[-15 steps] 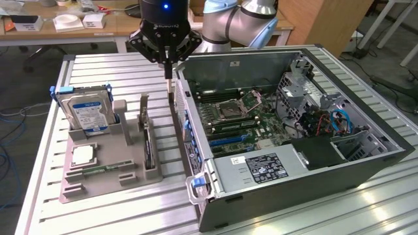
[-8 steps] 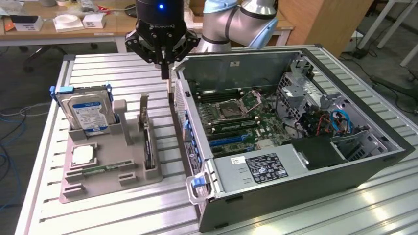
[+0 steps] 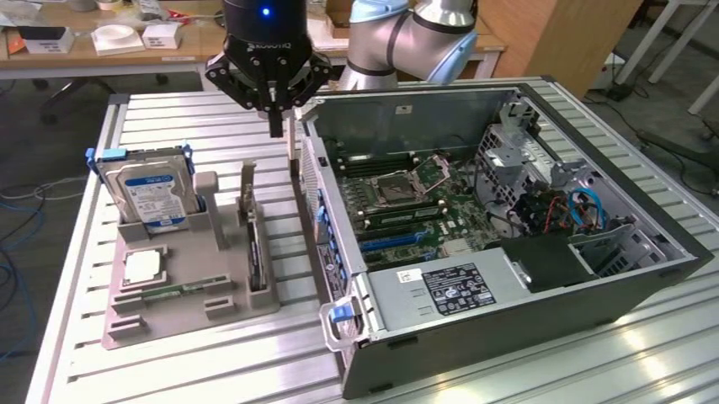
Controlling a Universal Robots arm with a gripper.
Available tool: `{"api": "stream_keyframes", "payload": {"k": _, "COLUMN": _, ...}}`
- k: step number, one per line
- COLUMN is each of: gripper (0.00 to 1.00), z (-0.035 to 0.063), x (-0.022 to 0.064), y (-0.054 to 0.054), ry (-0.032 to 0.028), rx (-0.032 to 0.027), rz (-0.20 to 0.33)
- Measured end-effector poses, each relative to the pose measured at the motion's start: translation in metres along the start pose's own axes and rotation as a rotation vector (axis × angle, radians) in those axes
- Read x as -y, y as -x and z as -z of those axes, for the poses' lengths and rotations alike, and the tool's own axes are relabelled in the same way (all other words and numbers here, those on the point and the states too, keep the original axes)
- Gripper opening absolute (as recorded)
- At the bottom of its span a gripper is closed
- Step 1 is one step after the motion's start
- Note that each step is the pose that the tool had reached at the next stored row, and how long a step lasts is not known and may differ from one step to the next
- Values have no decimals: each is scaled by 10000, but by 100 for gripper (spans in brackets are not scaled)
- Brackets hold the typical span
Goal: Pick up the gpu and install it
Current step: 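Reach for the gpu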
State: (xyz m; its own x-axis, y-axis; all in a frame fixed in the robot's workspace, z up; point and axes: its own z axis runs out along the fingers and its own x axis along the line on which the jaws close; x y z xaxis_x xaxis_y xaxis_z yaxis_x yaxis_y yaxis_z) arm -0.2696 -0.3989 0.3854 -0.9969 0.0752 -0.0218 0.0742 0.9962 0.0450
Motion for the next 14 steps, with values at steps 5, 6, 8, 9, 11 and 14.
{"api": "stream_keyframes", "payload": {"k": 5, "gripper": 10, "z": -1, "x": 6, "y": -74, "ry": 0, "rx": 0, "rz": -1}}
{"api": "stream_keyframes", "payload": {"k": 6, "gripper": 10, "z": -1, "x": 7, "y": -89, "ry": 0, "rx": 0, "rz": -1}}
{"api": "stream_keyframes", "payload": {"k": 8, "gripper": 10, "z": -1, "x": 9, "y": -118, "ry": 0, "rx": 0, "rz": -1}}
{"api": "stream_keyframes", "payload": {"k": 9, "gripper": 10, "z": -1, "x": 10, "y": -133, "ry": 1, "rx": 1, "rz": -1}}
{"api": "stream_keyframes", "payload": {"k": 11, "gripper": 10, "z": -1, "x": 12, "y": -164, "ry": 0, "rx": 0, "rz": 0}}
{"api": "stream_keyframes", "payload": {"k": 14, "gripper": 10, "z": -2, "x": 16, "y": -219, "ry": 0, "rx": 0, "rz": 0}}
